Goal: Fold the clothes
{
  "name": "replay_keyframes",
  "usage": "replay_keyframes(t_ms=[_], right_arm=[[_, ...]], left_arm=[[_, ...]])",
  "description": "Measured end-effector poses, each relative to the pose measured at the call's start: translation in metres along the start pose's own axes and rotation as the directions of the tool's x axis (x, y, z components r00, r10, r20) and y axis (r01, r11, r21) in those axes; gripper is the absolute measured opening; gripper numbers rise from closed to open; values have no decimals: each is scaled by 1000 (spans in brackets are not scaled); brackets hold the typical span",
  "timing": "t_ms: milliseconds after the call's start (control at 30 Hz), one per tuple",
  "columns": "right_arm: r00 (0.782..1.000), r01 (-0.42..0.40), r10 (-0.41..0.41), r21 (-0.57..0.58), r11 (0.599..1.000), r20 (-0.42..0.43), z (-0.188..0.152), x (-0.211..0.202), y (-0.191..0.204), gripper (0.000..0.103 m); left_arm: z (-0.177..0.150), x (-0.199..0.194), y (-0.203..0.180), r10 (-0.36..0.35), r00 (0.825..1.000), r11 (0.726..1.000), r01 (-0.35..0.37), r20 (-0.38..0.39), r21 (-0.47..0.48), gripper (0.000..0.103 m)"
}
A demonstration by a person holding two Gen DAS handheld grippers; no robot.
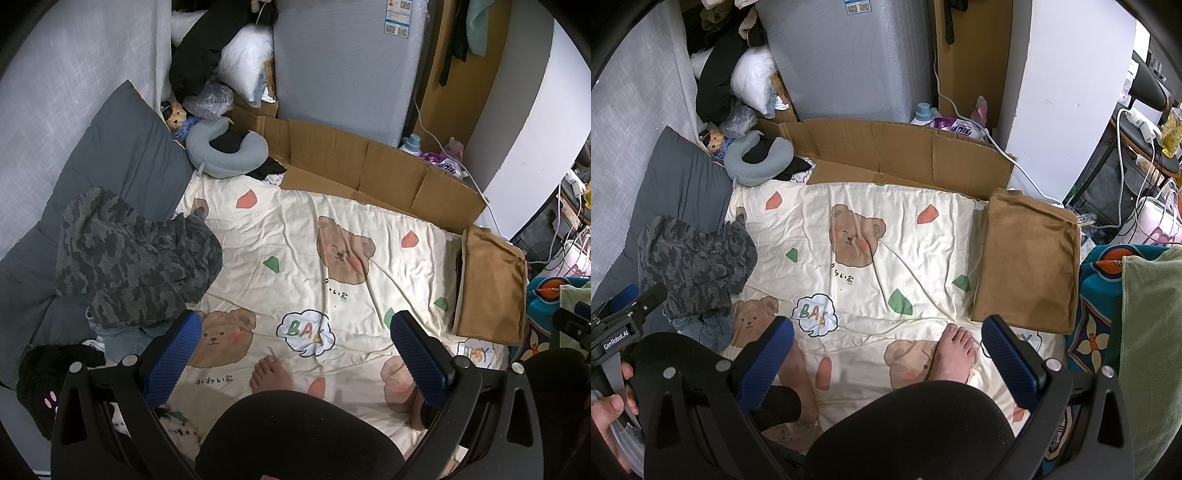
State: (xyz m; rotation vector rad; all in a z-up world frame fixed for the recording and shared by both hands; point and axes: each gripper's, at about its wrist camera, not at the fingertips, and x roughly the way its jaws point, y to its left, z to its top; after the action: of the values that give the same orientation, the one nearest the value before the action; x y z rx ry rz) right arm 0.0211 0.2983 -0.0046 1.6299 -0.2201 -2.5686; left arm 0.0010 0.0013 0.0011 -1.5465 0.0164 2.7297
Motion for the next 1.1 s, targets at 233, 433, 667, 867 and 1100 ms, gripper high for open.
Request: replay_keyframes(t_ms=[233,433,667,867,1100], right_arm=[[1000,10,-11,13,1000,13,0,-2,-2,102],[1000,10,-10,25,1000,-4,1,0,-5,102],[999,39,-39,4,999,3,2,-4,-1,102],[999,38,-38,-2,999,11,6,-5,1,102],[1000,24,-23,-16,1000,17,12,-6,8,102]], left_arm=[[0,0,0,-3,1000,1000,3,-1,-5,102],[-1,0,1,-20,1000,1000,20,-9,7,102],[2,-2,12,-71,997,996,70,-17,-52,102],[8,-4,24,-70,997,994,69,-9,-81,102],[17,-8,35,-71,998,993,70,-1,-99,102]])
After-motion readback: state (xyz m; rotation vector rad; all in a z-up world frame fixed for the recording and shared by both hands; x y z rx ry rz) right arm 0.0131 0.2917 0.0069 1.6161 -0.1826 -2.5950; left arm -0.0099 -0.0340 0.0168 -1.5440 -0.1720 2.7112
